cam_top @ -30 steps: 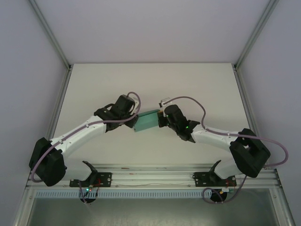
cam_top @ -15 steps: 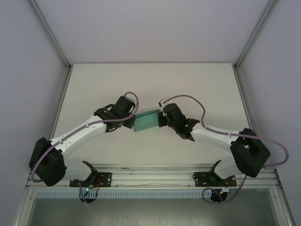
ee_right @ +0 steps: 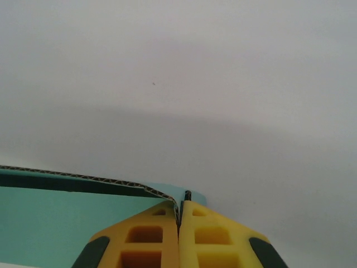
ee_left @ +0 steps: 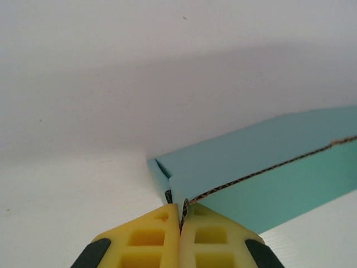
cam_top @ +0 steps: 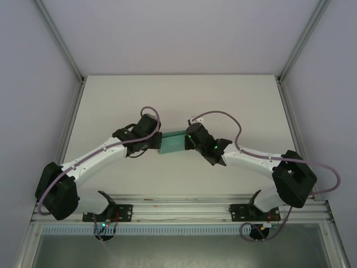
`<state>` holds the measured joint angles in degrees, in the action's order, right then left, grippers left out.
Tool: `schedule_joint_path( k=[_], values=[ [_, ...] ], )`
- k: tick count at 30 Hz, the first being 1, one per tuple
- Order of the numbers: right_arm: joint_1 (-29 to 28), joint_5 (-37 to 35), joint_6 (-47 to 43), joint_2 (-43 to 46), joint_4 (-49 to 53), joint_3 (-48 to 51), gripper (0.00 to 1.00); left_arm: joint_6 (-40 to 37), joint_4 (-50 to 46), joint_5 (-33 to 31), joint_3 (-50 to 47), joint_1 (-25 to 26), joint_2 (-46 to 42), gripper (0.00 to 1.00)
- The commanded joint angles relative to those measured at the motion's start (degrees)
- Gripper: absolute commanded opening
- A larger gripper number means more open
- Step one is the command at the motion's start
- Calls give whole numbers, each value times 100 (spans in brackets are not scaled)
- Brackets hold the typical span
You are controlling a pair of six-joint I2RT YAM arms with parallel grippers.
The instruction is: Assemble paper box
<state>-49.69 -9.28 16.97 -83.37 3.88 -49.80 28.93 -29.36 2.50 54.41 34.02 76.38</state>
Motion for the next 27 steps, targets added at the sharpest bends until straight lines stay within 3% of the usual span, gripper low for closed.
schedule_joint_path(
  k=[1, 6, 9, 18, 22, 27],
  values=[
    [-197, -84, 800, -196, 1084, 162, 0, 815, 145, 181, -310, 26, 113, 0],
    [-199, -78, 799, -177, 633, 332, 0, 617, 330, 9, -490, 34, 356, 0],
    [-197, 17, 350, -144, 201, 615, 0, 320, 381, 58, -574, 51, 499, 0],
    [-172, -32, -304, -337, 895, 243, 0, -490, -421, -515, -104, 60, 441, 0],
    [-155, -86, -399, -308, 608, 379, 0, -513, -1, -154, -448, 67, 460, 0],
    [-102, 8, -821, -153, 267, 608, 0, -380, 575, -215, -935, 111, 457, 0]
  ],
)
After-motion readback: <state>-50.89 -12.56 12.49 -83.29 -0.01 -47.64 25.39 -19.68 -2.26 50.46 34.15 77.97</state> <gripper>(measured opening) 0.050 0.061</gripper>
